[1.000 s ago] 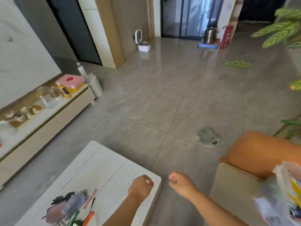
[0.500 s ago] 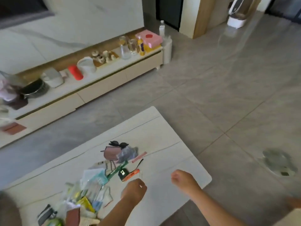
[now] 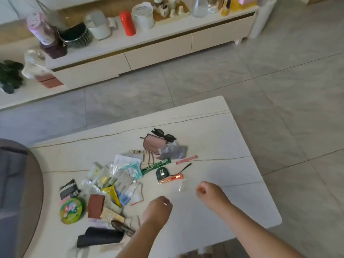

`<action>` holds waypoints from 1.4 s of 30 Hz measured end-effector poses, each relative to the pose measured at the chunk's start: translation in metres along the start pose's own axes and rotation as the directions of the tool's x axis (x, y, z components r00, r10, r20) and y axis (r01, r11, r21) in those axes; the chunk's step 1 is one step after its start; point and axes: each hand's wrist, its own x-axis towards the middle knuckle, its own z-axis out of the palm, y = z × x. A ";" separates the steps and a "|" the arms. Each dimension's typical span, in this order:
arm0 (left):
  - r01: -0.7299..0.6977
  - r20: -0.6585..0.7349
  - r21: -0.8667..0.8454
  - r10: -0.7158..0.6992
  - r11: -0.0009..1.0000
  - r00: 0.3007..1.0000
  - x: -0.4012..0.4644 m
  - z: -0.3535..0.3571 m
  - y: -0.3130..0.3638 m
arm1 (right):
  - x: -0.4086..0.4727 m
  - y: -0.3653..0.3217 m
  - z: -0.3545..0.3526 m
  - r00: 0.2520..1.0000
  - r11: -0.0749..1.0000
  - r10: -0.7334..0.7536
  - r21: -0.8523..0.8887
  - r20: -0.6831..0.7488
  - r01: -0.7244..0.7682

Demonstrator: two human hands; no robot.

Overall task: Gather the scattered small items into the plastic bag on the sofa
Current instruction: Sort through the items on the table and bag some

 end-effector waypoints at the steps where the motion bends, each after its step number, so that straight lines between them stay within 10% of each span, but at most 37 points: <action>1: 0.001 0.003 -0.002 -0.001 1.000 1.000 0.008 0.005 -0.003 | 0.010 0.001 0.006 1.000 1.000 -0.007 -0.027 0.009 0.007; 16: -0.082 -0.214 0.146 0.112 0.986 0.970 0.169 0.047 -0.035 | 0.149 0.043 0.109 0.971 0.880 -0.218 -0.408 0.103 0.241; 28: -0.093 -0.238 0.245 0.153 0.965 0.959 0.226 0.048 -0.043 | 0.175 0.054 0.128 0.877 0.588 -0.475 -0.717 0.067 0.374; 35: 0.007 -0.296 0.141 0.035 0.990 0.955 0.216 0.047 -0.060 | 0.175 0.045 0.124 0.876 0.714 -0.468 -0.536 0.112 0.450; 42: -0.049 -0.371 0.194 0.120 0.980 0.921 0.228 0.020 -0.068 | 0.195 0.006 0.140 0.852 0.572 -0.503 -0.685 0.141 0.451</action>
